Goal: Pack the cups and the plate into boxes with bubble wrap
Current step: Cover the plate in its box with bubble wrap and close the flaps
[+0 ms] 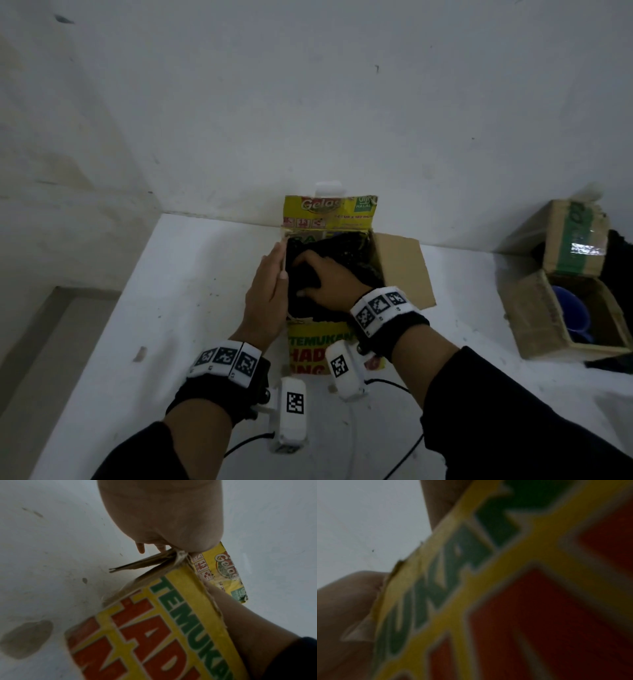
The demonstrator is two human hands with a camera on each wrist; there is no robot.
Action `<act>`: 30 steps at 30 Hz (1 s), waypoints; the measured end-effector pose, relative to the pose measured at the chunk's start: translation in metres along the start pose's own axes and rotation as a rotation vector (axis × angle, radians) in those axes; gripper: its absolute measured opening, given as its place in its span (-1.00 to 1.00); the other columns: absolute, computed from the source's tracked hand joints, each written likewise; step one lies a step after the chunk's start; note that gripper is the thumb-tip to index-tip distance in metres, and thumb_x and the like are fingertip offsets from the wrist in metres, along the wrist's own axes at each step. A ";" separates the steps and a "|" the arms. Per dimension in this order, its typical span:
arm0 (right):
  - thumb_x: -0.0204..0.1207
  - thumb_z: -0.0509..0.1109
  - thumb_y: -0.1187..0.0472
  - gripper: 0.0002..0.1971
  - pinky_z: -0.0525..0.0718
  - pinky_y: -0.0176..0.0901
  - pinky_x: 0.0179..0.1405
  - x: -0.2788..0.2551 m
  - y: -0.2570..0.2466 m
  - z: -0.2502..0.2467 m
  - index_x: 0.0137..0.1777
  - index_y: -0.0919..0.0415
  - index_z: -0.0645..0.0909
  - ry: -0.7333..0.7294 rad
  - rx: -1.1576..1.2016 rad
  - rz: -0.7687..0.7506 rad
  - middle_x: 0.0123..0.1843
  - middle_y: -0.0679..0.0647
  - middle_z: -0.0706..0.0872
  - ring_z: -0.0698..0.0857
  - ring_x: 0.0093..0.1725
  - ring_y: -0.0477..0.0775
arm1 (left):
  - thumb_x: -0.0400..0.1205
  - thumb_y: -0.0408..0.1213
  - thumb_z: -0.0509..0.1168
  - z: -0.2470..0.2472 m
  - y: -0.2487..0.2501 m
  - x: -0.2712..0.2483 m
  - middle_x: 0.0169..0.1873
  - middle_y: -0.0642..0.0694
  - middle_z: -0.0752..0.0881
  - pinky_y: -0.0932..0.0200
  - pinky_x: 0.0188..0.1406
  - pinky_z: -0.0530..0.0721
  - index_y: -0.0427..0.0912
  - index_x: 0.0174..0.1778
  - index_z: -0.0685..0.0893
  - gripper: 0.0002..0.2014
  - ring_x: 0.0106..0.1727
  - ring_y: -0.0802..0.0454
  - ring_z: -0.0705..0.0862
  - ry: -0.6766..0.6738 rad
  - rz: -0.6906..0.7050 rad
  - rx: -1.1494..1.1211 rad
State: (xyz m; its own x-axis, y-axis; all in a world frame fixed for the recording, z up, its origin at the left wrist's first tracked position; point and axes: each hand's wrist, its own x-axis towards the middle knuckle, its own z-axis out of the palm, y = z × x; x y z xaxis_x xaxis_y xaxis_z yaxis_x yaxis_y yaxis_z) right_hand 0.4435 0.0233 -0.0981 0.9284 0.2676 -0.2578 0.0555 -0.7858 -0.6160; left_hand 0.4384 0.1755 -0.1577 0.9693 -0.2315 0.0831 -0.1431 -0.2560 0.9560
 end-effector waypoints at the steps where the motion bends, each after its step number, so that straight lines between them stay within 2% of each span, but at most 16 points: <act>1: 0.50 0.41 0.26 -0.54 0.59 0.10 0.25 0.001 0.002 -0.004 0.35 0.11 0.36 -0.015 0.089 0.028 0.35 0.17 0.56 0.53 0.34 0.19 | 0.61 0.12 -0.13 0.000 0.000 0.000 0.61 0.07 0.20 -0.21 0.61 0.14 0.07 0.60 0.12 -0.40 0.64 0.07 0.11 0.000 0.000 -0.004; 2: 0.52 0.38 0.32 -0.56 0.58 0.09 0.28 0.000 0.003 -0.007 0.35 0.13 0.35 -0.032 0.119 0.040 0.37 0.17 0.55 0.53 0.36 0.17 | 0.61 0.12 -0.13 0.000 -0.001 0.000 0.61 0.07 0.20 -0.21 0.61 0.14 0.09 0.60 0.12 -0.41 0.64 0.07 0.12 -0.002 0.000 -0.007; 4: 0.48 0.39 0.36 -0.55 0.61 0.12 0.19 0.001 0.005 -0.010 0.34 0.17 0.37 -0.047 -0.015 -0.001 0.33 0.20 0.56 0.56 0.29 0.21 | 0.62 0.11 -0.13 0.000 -0.003 0.001 0.61 0.08 0.20 -0.22 0.61 0.14 0.13 0.60 0.12 -0.43 0.64 0.07 0.11 -0.004 0.000 -0.008; 7: 0.40 0.47 0.24 -0.47 0.58 0.14 0.15 0.005 0.003 0.004 0.35 0.25 0.42 -0.061 -0.349 -0.123 0.35 0.23 0.48 0.53 0.23 0.29 | 0.62 0.10 -0.11 0.001 -0.003 0.001 0.61 0.08 0.20 -0.22 0.60 0.16 0.25 0.55 0.11 -0.48 0.64 0.09 0.12 0.002 -0.002 -0.021; 9: 0.41 0.45 0.20 -0.44 0.59 0.18 0.13 0.008 -0.001 0.012 0.40 0.26 0.40 -0.044 -0.459 -0.120 0.42 0.24 0.39 0.49 0.23 0.32 | 0.63 0.10 -0.10 0.001 -0.002 0.001 0.61 0.07 0.20 -0.22 0.60 0.17 0.27 0.54 0.11 -0.50 0.63 0.09 0.13 0.005 0.008 -0.037; 13: 0.49 0.36 0.05 -0.45 0.56 0.17 0.10 0.005 -0.006 0.011 0.46 0.16 0.36 0.027 -0.566 -0.059 0.49 0.22 0.30 0.39 0.32 0.35 | 0.64 0.08 -0.10 0.001 -0.002 -0.001 0.62 0.03 0.20 -0.22 0.60 0.17 0.18 0.56 0.11 -0.48 0.63 0.09 0.14 0.012 0.024 -0.047; 17: 0.52 0.35 0.00 -0.30 0.50 0.21 0.22 -0.005 -0.005 0.007 0.61 0.06 0.16 -0.136 -0.578 -0.016 0.62 0.17 0.15 0.30 0.43 0.36 | 0.62 0.09 -0.10 0.002 0.002 0.000 0.61 0.02 0.22 -0.21 0.60 0.19 0.10 0.58 0.13 -0.44 0.62 0.10 0.17 0.030 0.018 -0.054; 18: 0.55 0.33 0.05 -0.33 0.52 0.17 0.24 -0.007 -0.007 0.003 0.61 0.08 0.17 -0.173 -0.542 -0.050 0.62 0.17 0.17 0.34 0.43 0.35 | 0.63 0.09 -0.10 0.002 0.002 0.000 0.60 0.03 0.23 -0.20 0.60 0.19 0.08 0.59 0.13 -0.43 0.62 0.10 0.17 0.027 0.010 -0.040; 20: 0.58 0.27 0.19 -0.48 0.55 0.05 0.22 -0.012 -0.018 -0.008 0.54 0.18 0.32 -0.195 -0.443 -0.121 0.54 0.19 0.36 0.47 0.37 0.29 | 0.63 0.09 -0.10 0.001 0.000 0.000 0.60 0.06 0.23 -0.19 0.60 0.19 0.10 0.59 0.13 -0.44 0.62 0.10 0.16 0.020 -0.014 -0.012; 22: 0.56 0.26 0.25 -0.58 0.58 0.02 0.16 -0.022 -0.031 -0.019 0.42 0.21 0.44 -0.109 -0.472 -0.134 0.40 0.19 0.50 0.54 0.28 0.25 | 0.63 0.15 -0.08 0.000 -0.003 -0.001 0.60 0.08 0.23 -0.21 0.59 0.19 0.17 0.59 0.13 -0.44 0.63 0.09 0.16 0.014 -0.016 -0.024; 24: 0.56 0.28 0.17 -0.59 0.62 0.08 0.11 -0.036 -0.038 -0.023 0.40 0.20 0.40 -0.021 -0.574 -0.036 0.35 0.19 0.47 0.52 0.23 0.27 | 0.62 0.21 -0.08 -0.001 -0.006 -0.001 0.60 0.10 0.23 -0.24 0.58 0.20 0.20 0.58 0.13 -0.43 0.63 0.08 0.16 0.008 -0.004 -0.034; 26: 0.60 0.26 0.00 -0.54 0.61 0.13 0.13 -0.047 -0.038 -0.019 0.41 0.20 0.35 -0.033 -0.593 0.138 0.35 0.24 0.40 0.48 0.25 0.33 | 0.63 0.20 -0.08 -0.001 -0.005 -0.001 0.60 0.10 0.24 -0.23 0.58 0.21 0.19 0.59 0.13 -0.43 0.62 0.09 0.17 0.010 -0.002 -0.014; 28: 0.62 0.16 -0.16 -0.44 0.59 0.15 0.15 -0.053 -0.032 -0.013 0.48 0.18 0.26 -0.096 -0.468 0.290 0.40 0.29 0.37 0.48 0.27 0.39 | 0.64 0.14 -0.09 -0.001 0.000 0.000 0.60 0.10 0.24 -0.21 0.58 0.23 0.17 0.59 0.14 -0.44 0.62 0.12 0.18 0.018 0.002 0.006; 30: 0.63 0.08 -0.21 -0.38 0.60 0.19 0.19 -0.049 -0.021 -0.008 0.56 0.13 0.13 -0.128 -0.302 0.394 0.48 0.32 0.29 0.50 0.29 0.42 | 0.66 0.04 -0.09 0.001 0.006 -0.001 0.59 0.10 0.25 -0.18 0.58 0.24 0.16 0.58 0.14 -0.48 0.60 0.16 0.20 0.019 0.004 0.024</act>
State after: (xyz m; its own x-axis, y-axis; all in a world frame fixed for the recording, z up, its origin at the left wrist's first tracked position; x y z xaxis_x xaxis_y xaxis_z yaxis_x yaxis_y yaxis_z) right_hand 0.3996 0.0226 -0.0669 0.8486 -0.0304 -0.5282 -0.1689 -0.9617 -0.2160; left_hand 0.4364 0.1737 -0.1526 0.9722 -0.2148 0.0928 -0.1518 -0.2772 0.9487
